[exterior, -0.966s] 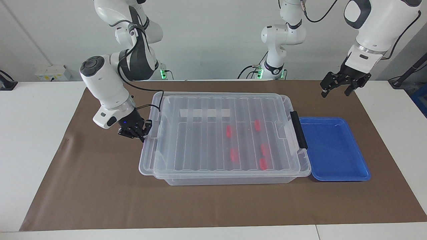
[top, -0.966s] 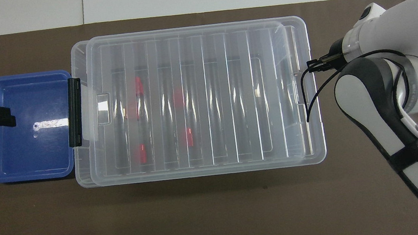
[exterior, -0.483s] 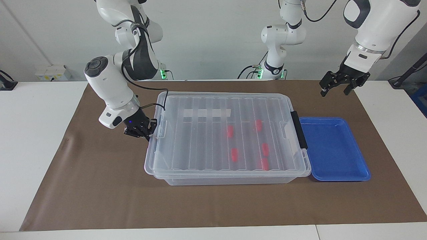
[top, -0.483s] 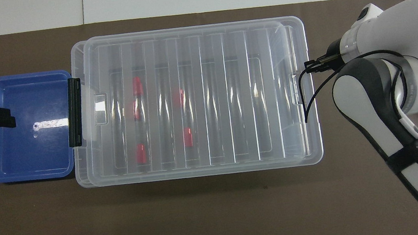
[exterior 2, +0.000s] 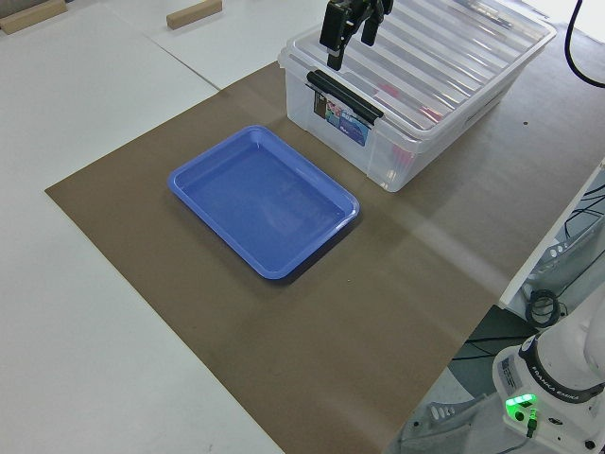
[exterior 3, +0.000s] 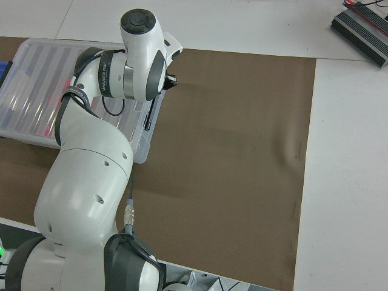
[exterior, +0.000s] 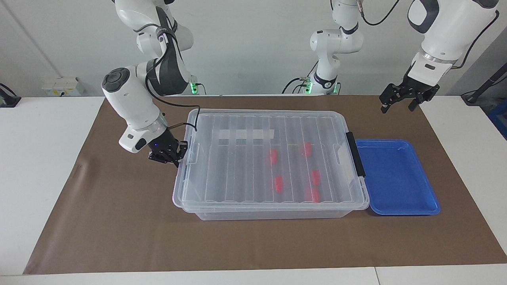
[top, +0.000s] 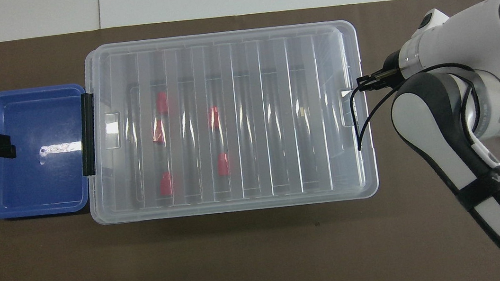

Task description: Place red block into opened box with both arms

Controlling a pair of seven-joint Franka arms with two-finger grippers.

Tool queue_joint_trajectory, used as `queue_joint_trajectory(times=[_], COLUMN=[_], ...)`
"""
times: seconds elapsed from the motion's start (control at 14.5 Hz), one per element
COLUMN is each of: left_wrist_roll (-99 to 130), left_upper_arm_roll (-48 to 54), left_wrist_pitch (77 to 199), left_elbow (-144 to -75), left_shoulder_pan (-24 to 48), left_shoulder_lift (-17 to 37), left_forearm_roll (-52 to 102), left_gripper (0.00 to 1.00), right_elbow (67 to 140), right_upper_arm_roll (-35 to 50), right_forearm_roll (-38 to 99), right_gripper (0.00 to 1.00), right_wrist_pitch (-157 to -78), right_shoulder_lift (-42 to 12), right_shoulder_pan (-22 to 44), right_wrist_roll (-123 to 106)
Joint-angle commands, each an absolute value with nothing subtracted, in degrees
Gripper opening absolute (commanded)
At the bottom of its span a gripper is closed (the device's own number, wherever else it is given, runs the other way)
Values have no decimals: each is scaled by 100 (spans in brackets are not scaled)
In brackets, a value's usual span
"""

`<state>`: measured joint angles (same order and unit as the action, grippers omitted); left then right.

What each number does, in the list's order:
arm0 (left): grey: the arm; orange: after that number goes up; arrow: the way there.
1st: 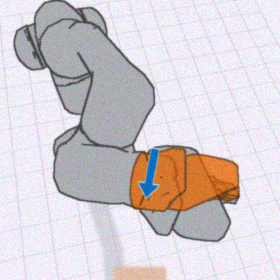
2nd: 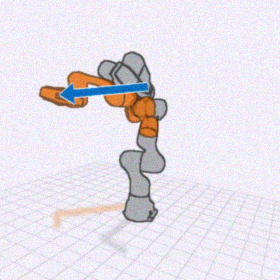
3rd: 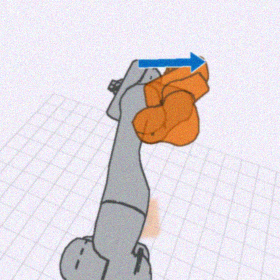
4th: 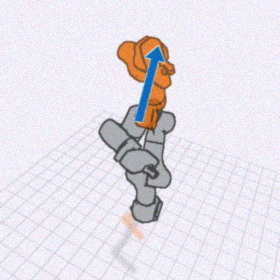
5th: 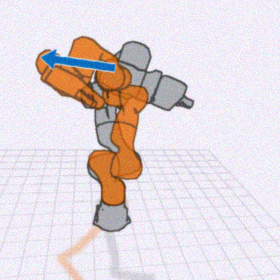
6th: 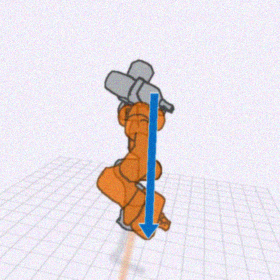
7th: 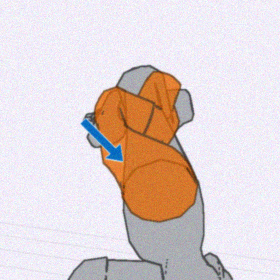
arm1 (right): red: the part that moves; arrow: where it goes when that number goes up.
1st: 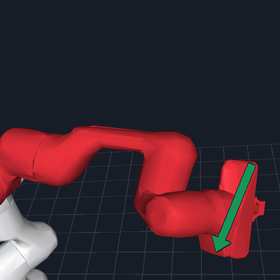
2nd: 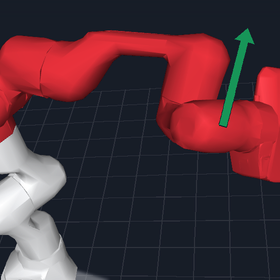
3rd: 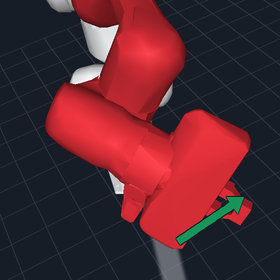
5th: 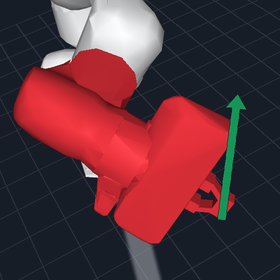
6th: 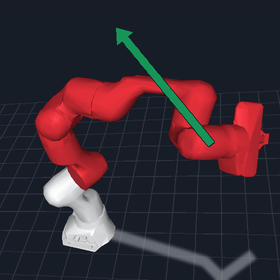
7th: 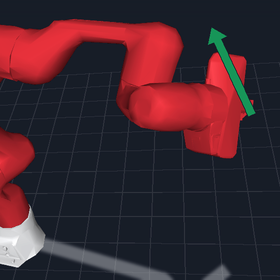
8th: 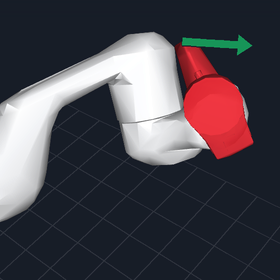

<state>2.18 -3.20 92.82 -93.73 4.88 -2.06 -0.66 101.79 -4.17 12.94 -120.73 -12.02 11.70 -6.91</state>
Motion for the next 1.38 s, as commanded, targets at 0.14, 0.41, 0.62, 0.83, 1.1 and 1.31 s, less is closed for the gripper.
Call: queue_joint_trajectory(times=[0.14, 0.41, 0.62, 0.83, 1.1, 1.31], left_wrist_roll=[308, 456, 457, 457, 457, 475], left_upper_arm_roll=[-290, -281, -281, -281, -281, -281], left_wrist_pitch=[9246, 9308, 9308, 9308, 9316, 9334], left_elbow=[-9492, -9492, -9492, -9492, -9492, -9492], left_shoulder_pan=[492, 492, 492, 492, 492, 492], left_shoulder_lift=[-352, -352, -352, -352, -352, -352], left_forearm_roll=[-202, -202, -202, -202, -202, -202], left_gripper=[100, 100, 100, 100, 100, 100], right_elbow=[10187, 10090, 10020, 9599, 9264, 9334], right_upper_arm_roll=[-422, -457, -466, -457, -536, -536], right_forearm_roll=[204, 114, 114, 114, 123, 132], right_gripper=[0, 100, 100, 100, 100, 100], right_wrist_pitch=[-11919, -11252, -10567, -9592, -8817, -8850], right_shoulder_lift=[-1029, -573, -125, 52, 184, 264], right_shoulder_pan=[1090, 924, 844, 765, 686, 580], right_wrist_roll=[-659, -423, -71, 464, 694, 730])
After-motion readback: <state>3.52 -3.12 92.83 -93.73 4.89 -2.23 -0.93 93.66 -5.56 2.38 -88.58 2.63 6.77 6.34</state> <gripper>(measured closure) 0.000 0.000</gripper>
